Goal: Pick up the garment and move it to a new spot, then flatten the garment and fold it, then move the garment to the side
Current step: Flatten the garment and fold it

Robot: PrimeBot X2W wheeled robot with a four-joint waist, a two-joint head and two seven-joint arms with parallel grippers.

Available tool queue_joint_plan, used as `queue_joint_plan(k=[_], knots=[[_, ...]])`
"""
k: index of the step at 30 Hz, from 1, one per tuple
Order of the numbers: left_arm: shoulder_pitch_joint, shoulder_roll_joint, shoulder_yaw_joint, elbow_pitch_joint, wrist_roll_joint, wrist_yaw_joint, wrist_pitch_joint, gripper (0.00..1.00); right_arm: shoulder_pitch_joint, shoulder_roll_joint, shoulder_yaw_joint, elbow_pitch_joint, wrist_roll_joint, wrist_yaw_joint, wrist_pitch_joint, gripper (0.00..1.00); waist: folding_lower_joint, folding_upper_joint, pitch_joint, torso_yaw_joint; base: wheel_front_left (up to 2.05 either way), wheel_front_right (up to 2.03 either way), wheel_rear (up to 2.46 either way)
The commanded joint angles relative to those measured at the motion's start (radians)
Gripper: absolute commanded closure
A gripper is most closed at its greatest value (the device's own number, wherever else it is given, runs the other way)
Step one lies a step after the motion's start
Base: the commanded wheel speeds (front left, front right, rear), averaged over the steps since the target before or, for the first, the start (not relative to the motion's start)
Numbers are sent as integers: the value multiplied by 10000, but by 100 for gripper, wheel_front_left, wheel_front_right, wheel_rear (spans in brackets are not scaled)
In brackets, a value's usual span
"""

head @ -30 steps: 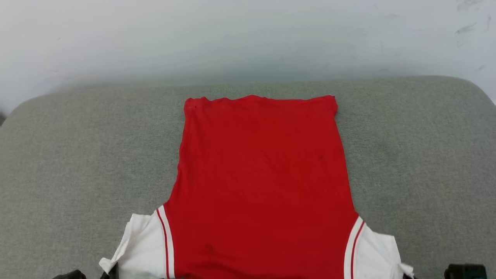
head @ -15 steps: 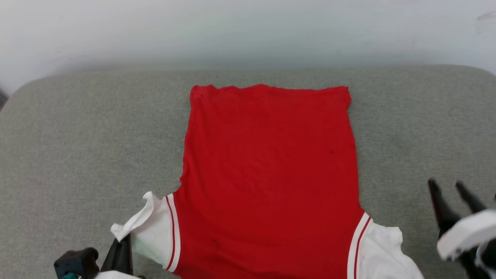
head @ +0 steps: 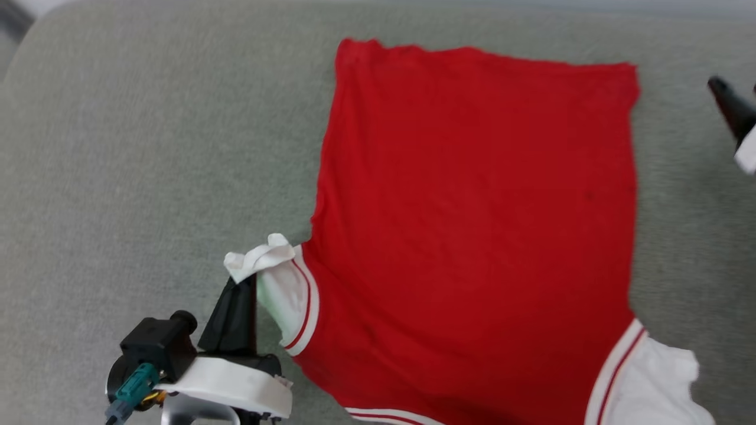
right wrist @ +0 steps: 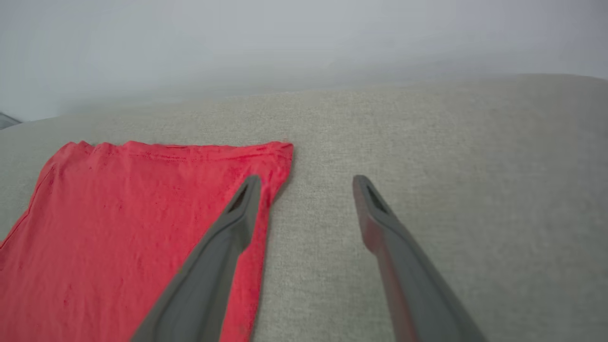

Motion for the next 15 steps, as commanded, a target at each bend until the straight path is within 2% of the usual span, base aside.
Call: queue_joint_plan(k=[1,8,15], knots=[[-173,-77,-16,-2,23,-45,-100,100,-395,-48,113,191,12,-3,284,0,-2,-1,700,603,0,0,0],[-776,-437,-255,158,-80,-344,-535,100,-2410,-333,448,1241,-350,-3,2172,0,-2,-1,1769,1209,0,0,0],[-1180,-742,-362,650,-213,-553,-963,100,-2857,-152,446,2270,-469,-3,3376,0,-2,-1,2341,1545,0,0,0]])
